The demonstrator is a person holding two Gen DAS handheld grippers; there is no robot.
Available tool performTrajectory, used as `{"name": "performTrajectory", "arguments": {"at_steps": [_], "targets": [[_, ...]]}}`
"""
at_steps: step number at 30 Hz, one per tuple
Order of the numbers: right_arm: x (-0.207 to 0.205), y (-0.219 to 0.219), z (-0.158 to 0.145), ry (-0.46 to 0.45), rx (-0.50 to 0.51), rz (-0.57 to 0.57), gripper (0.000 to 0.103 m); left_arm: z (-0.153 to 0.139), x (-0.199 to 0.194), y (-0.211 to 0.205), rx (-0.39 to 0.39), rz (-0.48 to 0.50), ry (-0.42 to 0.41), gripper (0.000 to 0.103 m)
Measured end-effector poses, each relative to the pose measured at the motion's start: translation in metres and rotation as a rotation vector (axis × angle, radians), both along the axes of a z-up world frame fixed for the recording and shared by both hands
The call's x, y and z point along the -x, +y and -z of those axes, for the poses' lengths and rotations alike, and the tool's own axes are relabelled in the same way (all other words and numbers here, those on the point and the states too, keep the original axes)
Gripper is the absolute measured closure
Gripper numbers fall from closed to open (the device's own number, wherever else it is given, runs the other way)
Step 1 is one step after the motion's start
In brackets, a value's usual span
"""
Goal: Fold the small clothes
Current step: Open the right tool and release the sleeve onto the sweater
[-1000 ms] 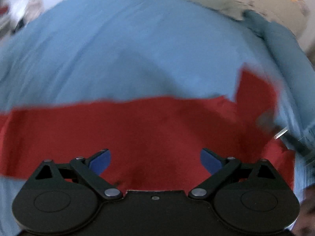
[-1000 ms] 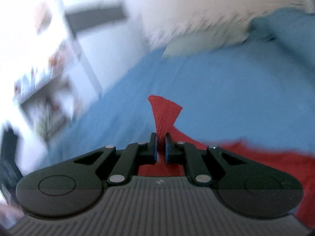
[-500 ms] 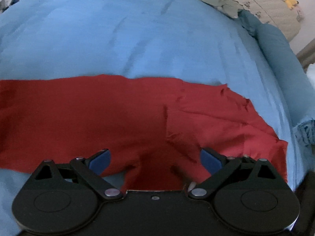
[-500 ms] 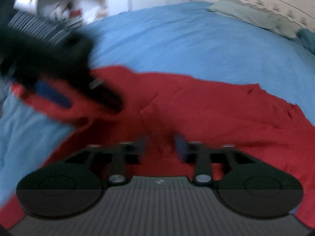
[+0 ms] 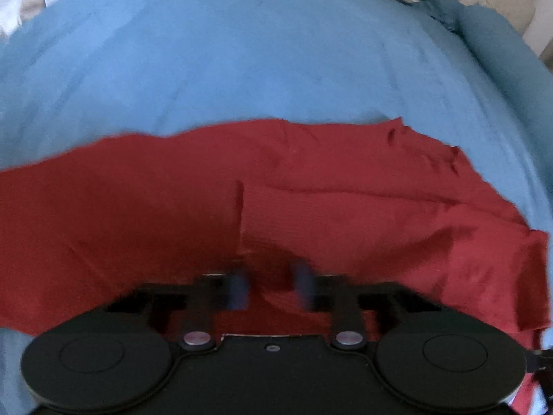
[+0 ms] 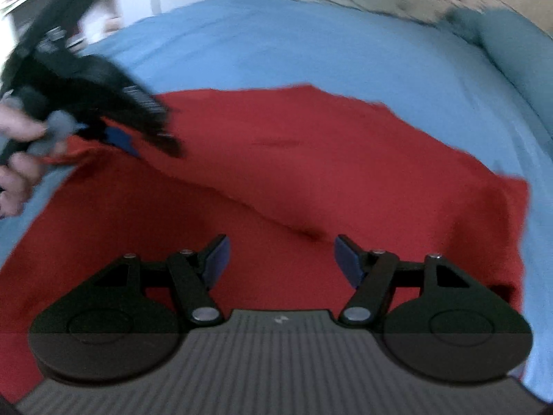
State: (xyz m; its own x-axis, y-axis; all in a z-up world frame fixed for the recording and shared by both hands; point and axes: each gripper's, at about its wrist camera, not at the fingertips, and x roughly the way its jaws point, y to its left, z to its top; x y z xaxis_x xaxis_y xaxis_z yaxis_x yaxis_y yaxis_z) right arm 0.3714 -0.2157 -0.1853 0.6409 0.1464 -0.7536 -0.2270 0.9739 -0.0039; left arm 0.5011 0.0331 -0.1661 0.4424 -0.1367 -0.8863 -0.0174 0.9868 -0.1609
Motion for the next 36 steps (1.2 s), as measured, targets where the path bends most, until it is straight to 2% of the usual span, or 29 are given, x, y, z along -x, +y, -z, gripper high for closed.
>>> {"name": "performTrajectory", "arguments": {"at_steps": [3, 7, 10, 12, 15, 16, 18, 21, 22, 25, 27, 30, 33, 36], "targets": [[0.007, -0.037, 0.002, 0.019, -0.003, 0.103, 0.02, -0.011, 0.001, 0.0, -0.014, -0.006, -0.043, 0.097], [0.004, -0.077, -0.005, 0.017, -0.023, 0.241, 0.017, -0.03, 0.013, 0.005, -0.098, -0.008, -0.138, 0.097], [0.007, -0.1, -0.002, 0.027, -0.029, 0.301, 0.016, -0.019, 0.018, 0.006, -0.157, -0.022, -0.128, 0.097], [0.005, -0.102, 0.0, 0.042, -0.027, 0.319, 0.016, -0.007, 0.018, 0.007, -0.164, -0.038, -0.098, 0.095], [0.014, -0.109, -0.007, 0.043, -0.047, 0.299, 0.016, -0.007, 0.025, 0.008, -0.179, -0.055, -0.105, 0.083], [0.012, -0.107, -0.011, 0.034, -0.054, 0.284, 0.016, -0.011, 0.027, 0.005, -0.196, -0.059, -0.121, 0.068], [0.005, -0.101, -0.021, 0.008, -0.073, 0.245, 0.014, -0.023, 0.037, 0.0, -0.224, -0.051, -0.172, 0.049], [-0.003, -0.101, -0.028, -0.044, -0.085, 0.223, 0.005, -0.035, 0.041, -0.012, -0.203, 0.019, -0.196, 0.047], [-0.006, -0.102, -0.027, -0.05, -0.082, 0.233, 0.005, -0.035, 0.041, -0.017, -0.202, 0.043, -0.194, 0.047], [-0.02, -0.112, -0.011, -0.019, -0.095, 0.27, 0.005, -0.032, 0.04, -0.028, -0.199, 0.092, -0.195, 0.047], [-0.024, -0.126, 0.005, 0.04, -0.094, 0.312, 0.006, -0.029, 0.038, -0.03, -0.189, 0.104, -0.188, 0.047], [-0.009, -0.152, 0.017, 0.062, -0.114, 0.366, 0.008, -0.025, 0.036, -0.034, -0.18, 0.124, -0.18, 0.047], [0.0, -0.156, 0.009, 0.062, -0.075, 0.33, 0.009, -0.025, 0.035, -0.036, -0.172, 0.145, -0.176, 0.047], [-0.011, -0.148, -0.01, -0.022, -0.093, 0.295, 0.005, -0.025, 0.034, -0.044, -0.174, 0.175, -0.18, 0.047]]}}
